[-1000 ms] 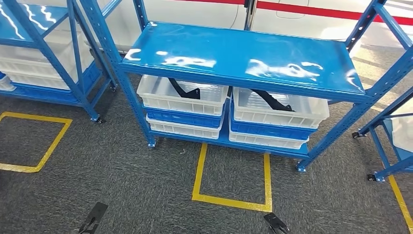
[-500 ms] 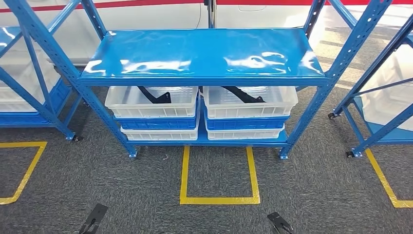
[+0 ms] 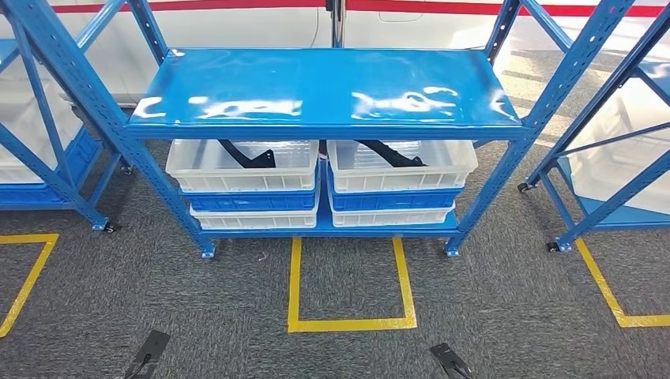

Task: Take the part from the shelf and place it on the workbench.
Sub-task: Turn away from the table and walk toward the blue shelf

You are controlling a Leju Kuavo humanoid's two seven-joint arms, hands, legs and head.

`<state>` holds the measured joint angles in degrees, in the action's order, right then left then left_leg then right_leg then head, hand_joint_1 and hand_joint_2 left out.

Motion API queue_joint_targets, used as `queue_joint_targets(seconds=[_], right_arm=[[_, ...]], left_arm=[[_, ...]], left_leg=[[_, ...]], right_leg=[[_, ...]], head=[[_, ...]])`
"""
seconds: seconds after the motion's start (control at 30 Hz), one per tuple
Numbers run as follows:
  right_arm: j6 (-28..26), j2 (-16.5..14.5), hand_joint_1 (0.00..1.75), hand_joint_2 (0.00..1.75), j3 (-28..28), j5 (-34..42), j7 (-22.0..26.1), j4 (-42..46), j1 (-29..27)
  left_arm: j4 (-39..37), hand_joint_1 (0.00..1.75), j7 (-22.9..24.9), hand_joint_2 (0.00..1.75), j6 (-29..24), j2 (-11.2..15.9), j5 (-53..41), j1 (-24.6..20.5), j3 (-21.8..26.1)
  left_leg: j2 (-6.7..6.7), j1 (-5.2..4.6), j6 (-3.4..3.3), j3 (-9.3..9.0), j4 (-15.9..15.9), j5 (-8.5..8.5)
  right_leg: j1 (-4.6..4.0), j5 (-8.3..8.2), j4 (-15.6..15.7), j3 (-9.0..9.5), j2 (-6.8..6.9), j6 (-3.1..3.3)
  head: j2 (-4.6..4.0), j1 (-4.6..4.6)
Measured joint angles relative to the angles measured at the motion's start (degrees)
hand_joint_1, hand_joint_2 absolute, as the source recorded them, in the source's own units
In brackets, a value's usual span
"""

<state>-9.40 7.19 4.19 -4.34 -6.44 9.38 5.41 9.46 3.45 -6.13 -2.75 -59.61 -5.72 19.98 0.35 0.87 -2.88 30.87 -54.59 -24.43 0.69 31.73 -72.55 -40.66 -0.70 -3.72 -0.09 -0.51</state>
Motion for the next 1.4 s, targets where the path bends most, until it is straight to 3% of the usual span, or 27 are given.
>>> queue_joint_targets(seconds=[0.03, 0.1, 0.17, 0.3, 0.33, 0.4, 0.43, 0.47, 0.5, 0.53, 0.57, 0.63, 0.7, 0.8, 0.83, 0.87, 0.93, 0.97, 1.0, 1.03, 1.07, 1.13, 1.17, 1.23, 1.27, 1.37, 1.4], right_arm=[[0.1, -0.04, 0.0, 1.75, 0.0, -0.11, -0.03, 0.0, -0.48], [0.72, -0.13, 0.0, 1.75, -0.01, -0.25, 0.25, -0.01, -1.68], [1.33, -0.37, 0.0, 1.75, -0.01, -0.04, 0.58, -0.02, -2.89], [2.45, -1.15, 0.0, 1.75, -0.01, 0.42, 1.39, 0.02, -4.83], [2.72, -1.33, 0.0, 1.75, -0.02, 0.55, 1.62, 0.07, -5.02], [3.24, -1.67, 0.0, 1.75, -0.05, 0.85, 2.06, 0.45, -5.17], [3.5, -1.84, 0.0, 1.31, -0.09, 0.99, 2.27, 0.78, -5.19], [3.75, -2.02, 0.0, 0.87, -0.13, 1.13, 2.46, 1.25, -5.16], [4.02, -2.2, 0.0, 0.44, -0.15, 1.25, 2.64, 1.79, -5.08], [4.24, -2.41, 0.0, 0.0, -0.17, 1.37, 2.82, 2.43, -4.93], [4.46, -2.62, 0.0, 0.0, -0.18, 1.46, 3.01, 3.14, -4.73], [4.84, -3.02, 0.0, 0.0, -0.21, 1.7, 3.34, 4.47, -4.38], [5.13, -3.31, 0.0, 0.0, -0.25, 1.93, 3.57, 5.46, -4.24], [5.7, -3.57, 0.0, 1.31, -0.28, 2.23, 3.94, 6.59, -4.75], [5.98, -3.7, 0.0, 1.75, -0.28, 2.38, 4.12, 6.89, -5.22], [6.23, -3.84, 0.0, 1.75, -0.29, 2.53, 4.27, 7.08, -5.79], [6.76, -4.13, 0.0, 1.75, -0.29, 2.81, 4.53, 7.23, -7.23], [6.97, -4.22, 0.0, 1.75, -0.29, 2.94, 4.61, 7.23, -8.05], [7.18, -4.3, 0.0, 1.75, -0.31, 3.06, 4.7, 7.23, -9.0], [7.34, -4.37, 0.0, 1.75, -0.35, 3.16, 4.82, 7.17, -10.09], [7.5, -4.45, 0.0, 1.75, -0.46, 3.22, 4.93, 7.05, -11.27], [7.81, -4.84, 0.0, 1.75, -0.76, 3.42, 5.19, 6.52, -13.58], [7.94, -5.08, 0.0, 1.75, -0.97, 3.57, 5.37, 6.2, -14.4], [8.2, -5.63, 0.0, 1.75, -1.37, 3.82, 5.68, 5.78, -15.36], [8.34, -5.71, 0.0, 1.31, -1.56, 3.92, 5.82, 5.73, -15.54], [8.92, -6.0, 0.0, 0.0, -1.79, 4.08, 6.13, 6.11, -15.54], [9.08, -6.06, 0.0, 0.0, -1.81, 4.11, 6.2, 6.44, -15.5]], left_arm=[[0.13, 0.0, 0.08, 1.75, 0.04, -0.01, 0.71, -0.03, -0.02], [0.65, 0.0, 0.0, 1.75, 0.2, -0.01, 3.1, -0.06, -0.06], [1.28, 0.0, -0.1, 1.75, 0.4, 0.05, 6.25, -0.01, -0.14], [2.21, 0.0, -0.52, 1.75, 1.17, 0.14, 13.55, 1.05, -0.72], [2.36, 0.0, -0.71, 1.75, 1.36, 0.15, 15.38, 1.59, -0.92], [2.5, 0.0, -0.98, 1.75, 1.72, 0.22, 19.0, 2.98, -1.35], [2.5, 0.0, -1.04, 1.75, 1.91, 0.26, 20.76, 3.85, -1.63], [2.5, 0.0, -1.08, 1.31, 2.13, 0.28, 22.51, 4.82, -1.92], [2.49, 0.0, -1.11, 0.87, 2.32, 0.28, 24.13, 5.88, -2.23], [2.48, 0.0, -1.15, 0.44, 2.48, 0.28, 25.68, 6.91, -2.53], [2.48, 0.0, -1.21, 0.0, 2.62, 0.3, 27.09, 7.86, -2.84], [2.45, 0.0, -1.37, 0.0, 2.9, 0.35, 29.64, 9.31, -3.49], [2.4, 0.0, -1.6, 0.0, 3.15, 0.44, 31.85, 10.3, -4.06], [2.41, 0.0, -1.95, 0.0, 3.45, 0.59, 35.68, 11.6, -5.08], [2.48, 0.0, -2.05, 0.0, 3.57, 0.62, 37.27, 11.83, -5.49], [2.67, 0.0, -2.12, 0.0, 3.72, 0.64, 38.96, 11.92, -5.9], [3.39, 0.0, -2.33, 0.0, 4.03, 0.7, 42.24, 11.84, -6.77], [3.9, 0.0, -2.47, 0.0, 4.18, 0.73, 43.74, 11.65, -7.21], [4.52, 0.0, -2.63, 0.0, 4.3, 0.73, 45.08, 11.38, -7.64], [5.37, 0.0, -2.78, 0.0, 4.4, 0.74, 46.26, 11.0, -8.13], [6.49, 0.0, -2.92, 0.0, 4.51, 0.75, 47.42, 10.49, -8.72], [9.25, 0.0, -3.09, 0.0, 4.7, 0.99, 49.39, 9.18, -10.09], [10.53, 0.0, -3.13, 0.0, 4.82, 1.18, 50.37, 8.55, -10.76], [12.25, 0.0, -3.16, 0.0, 5.06, 1.61, 52.36, 7.85, -11.77], [12.73, 0.0, -3.2, 0.0, 5.22, 1.68, 53.53, 7.9, -12.19], [13.07, 0.0, -3.25, 0.0, 5.5, 1.73, 56.67, 9.6, -13.49], [13.07, 0.0, -3.23, 0.0, 5.54, 1.73, 57.47, 10.49, -13.92]], left_leg=[[0.06, 0.02, 0.05, -0.09, 0.0, -0.05], [0.07, -0.06, 0.32, -0.3, -0.05, -0.24], [0.12, -0.33, 0.83, -0.33, -0.11, -0.42], [0.24, -0.17, 2.11, -0.02, -0.75, -1.2], [0.19, -0.08, 2.38, 0.74, -2.6, -2.48], [0.1, -0.04, 2.72, 3.94, -9.98, -6.48], [0.07, -0.04, 2.81, 5.85, -14.25, -8.28], [0.06, -0.05, 2.85, 7.22, -17.24, -9.23], [0.06, -0.05, 2.81, 7.59, -18.06, -9.05], [0.06, -0.08, 2.67, 6.71, -16.2, -7.74], [0.03, -0.13, 2.42, 4.82, -12.26, -5.73], [-0.1, -0.45, 1.76, 0.7, -3.43, -2.2], [-0.19, -0.84, 1.34, -0.83, 0.18, -0.98], [0.04, -0.83, 0.66, -0.93, 0.53, -0.43], [0.17, -0.64, 0.33, -1.03, 0.77, -0.21], [0.3, -0.43, 0.03, -1.1, 1.0, 0.0], [0.46, -0.31, -0.18, -1.02, 1.08, 0.11], [0.52, -0.3, -0.25, -0.98, 1.07, 0.09], [0.58, -0.27, -0.28, -0.97, 1.05, 0.07], [0.62, -0.19, -0.29, -0.98, 0.99, 0.03], [0.61, -0.07, -0.27, -1.0, 0.88, -0.04], [0.45, -0.04, 0.2, -0.84, 0.2, -0.43], [0.38, -0.14, 0.58, -0.58, -0.2, -0.65], [0.48, -0.36, 1.2, 0.08, -0.67, -0.99], [0.57, -0.27, 1.38, 0.24, -0.57, -0.95], [0.55, 0.11, 1.84, 0.11, -0.29, -0.67], [0.51, 0.21, 1.97, 0.06, -0.22, -0.58]], right_leg=[[0.04, -1.57, 2.55, 1.33, 0.1, 0.05], [0.03, -5.24, 11.42, 5.87, 0.55, 0.28], [-0.12, -6.85, 16.85, 8.43, 0.8, 0.77], [-0.28, -7.1, 17.58, 8.42, 0.58, 2.2], [-0.19, -7.21, 17.7, 8.42, 0.54, 2.63], [-0.17, -7.25, 17.75, 8.41, 0.45, 3.11], [-0.22, -7.24, 17.74, 8.4, 0.41, 3.23], [-0.29, -7.23, 17.73, 8.43, 0.34, 3.24], [-0.37, -7.22, 17.72, 8.47, 0.25, 3.25], [-0.44, -7.22, 17.71, 8.52, 0.14, 3.25], [-0.51, -7.22, 17.71, 8.61, 0.02, 3.24], [-0.67, -7.2, 17.7, 8.7, -0.14, 3.1], [-0.76, -7.25, 17.7, 8.68, -0.15, 2.73], [-0.71, -7.14, 17.68, 8.64, -0.2, 1.89], [-0.71, -6.27, 16.6, 8.25, -0.21, 1.61], [-0.69, -4.68, 14.23, 7.29, -0.2, 1.35], [-0.47, -0.3, 6.0, 3.73, -0.12, 0.91], [-0.31, 1.24, 2.04, 1.93, -0.1, 0.65], [-0.09, 1.66, -0.17, 0.97, -0.08, 0.32], [0.23, 0.84, 0.2, 1.27, -0.04, -0.12], [0.65, -0.86, 2.85, 2.71, 0.08, -0.68], [1.64, -4.51, 11.82, 7.42, 0.6, -2.03], [1.96, -5.56, 15.1, 9.02, 0.6, -2.16], [2.08, -6.03, 17.7, 9.99, 0.24, -1.79], [1.93, -6.05, 17.53, 9.83, -0.05, -1.29], [1.5, -5.92, 17.53, 9.75, -0.09, -0.98], [1.35, -5.9, 17.53, 9.72, -0.07, -0.91]], head=[[0.0, 0.0], [0.0, -0.01], [0.0, 0.02], [0.0, 0.07], [0.0, 0.1], [0.0, 0.17], [0.0, 0.19], [0.0, 0.2], [0.0, 0.21], [0.0, 0.21], [0.0, 0.21], [0.0, 0.2], [0.0, 0.19], [0.0, 0.14], [0.0, 0.14], [0.0, 0.11], [0.0, 0.06], [0.0, 0.05], [0.0, 0.05], [0.0, 0.05], [0.0, 0.05], [0.0, -0.07], [0.0, -0.1], [0.0, -0.04], [0.0, 0.13], [0.0, 0.27], [0.0, 0.27]])
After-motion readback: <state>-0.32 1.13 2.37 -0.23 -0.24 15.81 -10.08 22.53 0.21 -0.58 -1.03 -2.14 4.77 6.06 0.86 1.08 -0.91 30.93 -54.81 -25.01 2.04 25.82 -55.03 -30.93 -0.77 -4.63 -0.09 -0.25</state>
